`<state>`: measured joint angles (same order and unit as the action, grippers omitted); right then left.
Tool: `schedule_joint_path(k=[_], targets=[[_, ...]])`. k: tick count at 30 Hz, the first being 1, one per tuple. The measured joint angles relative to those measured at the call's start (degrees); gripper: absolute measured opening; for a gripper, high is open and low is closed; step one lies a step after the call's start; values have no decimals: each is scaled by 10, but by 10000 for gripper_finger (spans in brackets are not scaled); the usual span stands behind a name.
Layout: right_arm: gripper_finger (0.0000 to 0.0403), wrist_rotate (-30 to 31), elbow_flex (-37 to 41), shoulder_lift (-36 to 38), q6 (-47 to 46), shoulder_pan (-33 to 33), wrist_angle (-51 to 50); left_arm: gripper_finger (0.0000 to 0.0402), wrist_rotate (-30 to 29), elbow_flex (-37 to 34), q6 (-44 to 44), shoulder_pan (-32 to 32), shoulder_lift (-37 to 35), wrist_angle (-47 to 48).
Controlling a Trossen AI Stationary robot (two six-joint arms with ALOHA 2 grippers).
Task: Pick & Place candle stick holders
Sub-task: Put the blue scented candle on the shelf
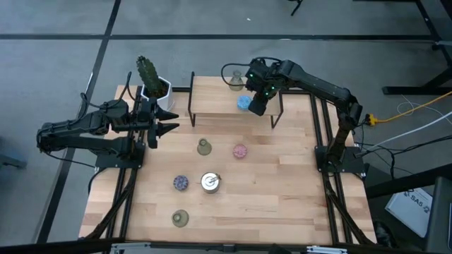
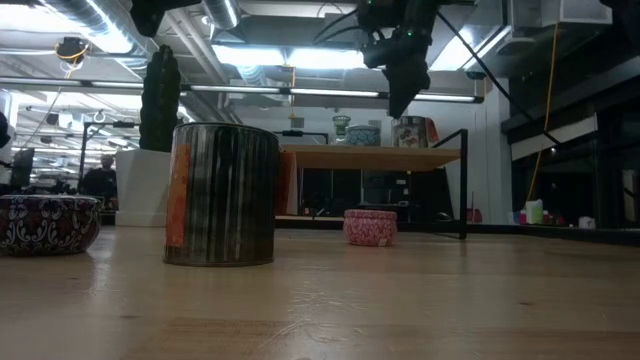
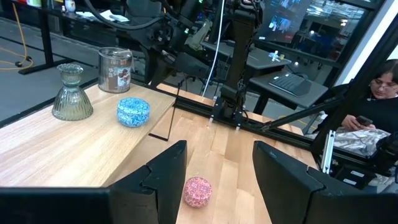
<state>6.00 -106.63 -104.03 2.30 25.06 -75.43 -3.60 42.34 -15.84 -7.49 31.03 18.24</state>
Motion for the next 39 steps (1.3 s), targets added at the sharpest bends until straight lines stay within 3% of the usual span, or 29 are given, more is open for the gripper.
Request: schedule_joint_path(k=[17, 29, 39], targets=[[7, 0, 0, -1, 33, 1, 25, 180, 0, 0, 0, 0, 0, 0], [2, -8, 1, -1, 56, 1, 13, 180, 0, 0, 0, 0, 0, 0], [1, -29, 65, -3, 83, 1, 47, 180, 0, 0, 0, 0, 0, 0]])
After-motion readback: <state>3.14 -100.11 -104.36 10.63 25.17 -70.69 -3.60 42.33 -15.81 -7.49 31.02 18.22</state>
